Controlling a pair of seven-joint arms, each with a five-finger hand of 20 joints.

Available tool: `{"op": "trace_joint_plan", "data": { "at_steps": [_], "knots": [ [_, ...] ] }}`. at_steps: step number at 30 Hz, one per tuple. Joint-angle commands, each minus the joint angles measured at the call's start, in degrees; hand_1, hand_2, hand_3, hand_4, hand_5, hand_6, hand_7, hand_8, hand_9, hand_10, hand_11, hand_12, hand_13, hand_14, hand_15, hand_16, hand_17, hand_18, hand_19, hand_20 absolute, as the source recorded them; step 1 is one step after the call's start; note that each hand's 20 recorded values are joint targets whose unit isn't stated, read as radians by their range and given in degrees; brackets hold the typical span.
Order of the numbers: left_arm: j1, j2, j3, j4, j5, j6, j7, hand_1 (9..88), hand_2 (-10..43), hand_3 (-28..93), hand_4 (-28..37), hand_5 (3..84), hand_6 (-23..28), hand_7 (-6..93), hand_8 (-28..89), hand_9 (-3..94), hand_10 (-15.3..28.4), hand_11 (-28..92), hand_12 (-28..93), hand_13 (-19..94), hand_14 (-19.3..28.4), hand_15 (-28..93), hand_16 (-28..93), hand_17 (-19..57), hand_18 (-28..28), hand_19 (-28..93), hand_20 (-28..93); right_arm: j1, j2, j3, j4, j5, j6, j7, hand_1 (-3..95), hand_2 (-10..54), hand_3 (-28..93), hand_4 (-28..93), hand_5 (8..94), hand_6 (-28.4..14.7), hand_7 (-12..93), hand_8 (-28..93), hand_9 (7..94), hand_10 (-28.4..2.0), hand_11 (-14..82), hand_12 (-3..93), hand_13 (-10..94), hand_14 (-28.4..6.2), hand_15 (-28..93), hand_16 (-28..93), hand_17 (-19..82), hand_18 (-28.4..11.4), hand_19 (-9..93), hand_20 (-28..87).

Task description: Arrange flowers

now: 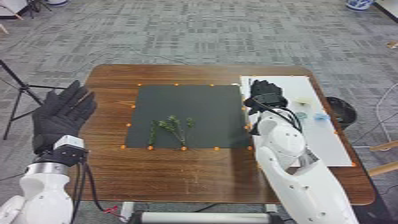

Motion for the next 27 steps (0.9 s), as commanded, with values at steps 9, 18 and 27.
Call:
{"op": "trace_joint_plan", "data": {
  "at_steps": [9,18,27],
  "knots": [
    [1.2,-0.34,-0.54,-1.00,-0.45,0.33,-0.16,25.5,15.7,70,-28.3,42.0,8.5,13.4,-11,36.6,14.1,19,7,28,15.6,24,-4,-6.7,15.1,38,7,-6.4,-0.8,-3.6,-12.5,1.4,-7.7,-0.4,46.9,-9.5,72,-4,78.0,-4.4,45,25,86.2,-11.7,41.5,44.0,90,-3.4,63,40,57,-21.6,93,30],
    [-0.3,0.75,0.07,-0.62,-0.52,0.77,0.28,25.5,15.7,70,-28.3,42.0,8.5,13.4,-11,36.6,14.1,19,7,28,15.6,24,-4,-6.7,15.1,38,7,-8.7,-4.5,-6.1,-12.6,-0.8,-9.9,-0.8,47.2,-9.5,72,-4,78.1,-4.3,45,25,86.1,-11.8,41.1,44.0,89,-3.5,63,41,57,-21.8,93,30],
    [-1.2,1.23,1.00,-0.18,-0.49,0.48,-0.20,25.5,15.7,70,-28.3,41.8,8.4,13.4,-11,36.5,14.1,19,7,28,15.6,24,-4,-6.7,15.1,38,8,-9.2,-6.7,-6.9,-9.8,-0.8,-13.0,1.6,47.6,-9.5,72,-5,77.8,-4.2,45,25,85.7,-12.0,40.9,44.3,89,-3.7,63,41,56,-22.1,93,30]
  ]
}}
